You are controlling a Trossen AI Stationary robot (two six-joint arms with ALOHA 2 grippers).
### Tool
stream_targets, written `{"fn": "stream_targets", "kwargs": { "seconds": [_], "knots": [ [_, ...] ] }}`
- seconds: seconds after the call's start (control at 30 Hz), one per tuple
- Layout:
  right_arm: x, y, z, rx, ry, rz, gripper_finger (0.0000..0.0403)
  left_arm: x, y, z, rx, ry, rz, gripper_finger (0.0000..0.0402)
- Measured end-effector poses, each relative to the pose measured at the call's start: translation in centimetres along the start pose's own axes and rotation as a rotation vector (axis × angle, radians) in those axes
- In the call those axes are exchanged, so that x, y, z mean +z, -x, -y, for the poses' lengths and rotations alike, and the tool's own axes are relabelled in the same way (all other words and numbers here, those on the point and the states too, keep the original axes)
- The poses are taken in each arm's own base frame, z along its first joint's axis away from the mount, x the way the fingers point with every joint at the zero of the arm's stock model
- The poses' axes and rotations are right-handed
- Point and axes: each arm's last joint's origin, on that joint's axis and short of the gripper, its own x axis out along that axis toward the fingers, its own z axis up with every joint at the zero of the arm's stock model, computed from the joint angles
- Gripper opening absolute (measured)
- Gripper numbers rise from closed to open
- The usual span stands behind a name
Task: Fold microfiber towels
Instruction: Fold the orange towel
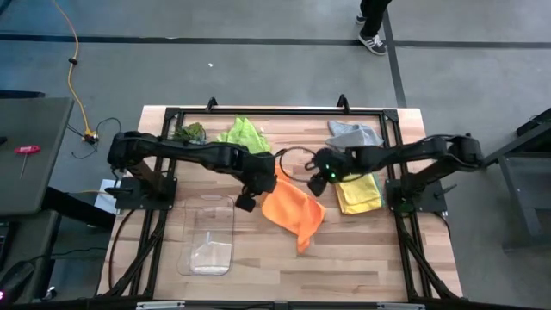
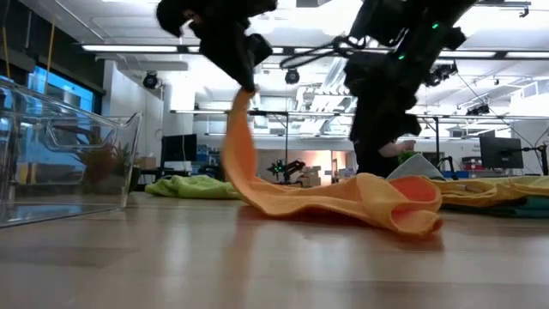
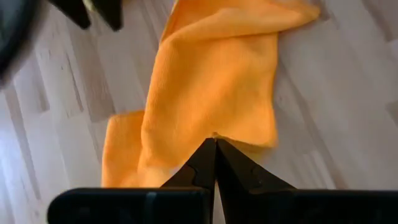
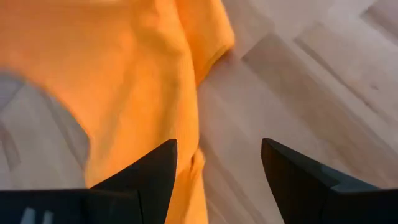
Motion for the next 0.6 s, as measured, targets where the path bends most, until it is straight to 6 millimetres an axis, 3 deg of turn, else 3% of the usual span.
{"fn": "stream_targets", "kwargs": {
  "seconds": [0.3,0.4,0.6],
  "knots": [
    [2.7,1.2,3.3,0.085,-0.146,0.021,0.0224,0.7,2.2,0.4,-0.157,0.080,0.172,0.0000],
    [3.0,0.2,3.8,0.107,-0.206,-0.009,0.0224,1.4,2.1,0.7,-0.215,0.123,0.229,0.0000],
    [2.9,-3.6,3.9,0.137,-0.232,-0.078,0.0224,2.9,0.2,1.8,-0.215,0.094,0.286,0.0000]
  ]
}}
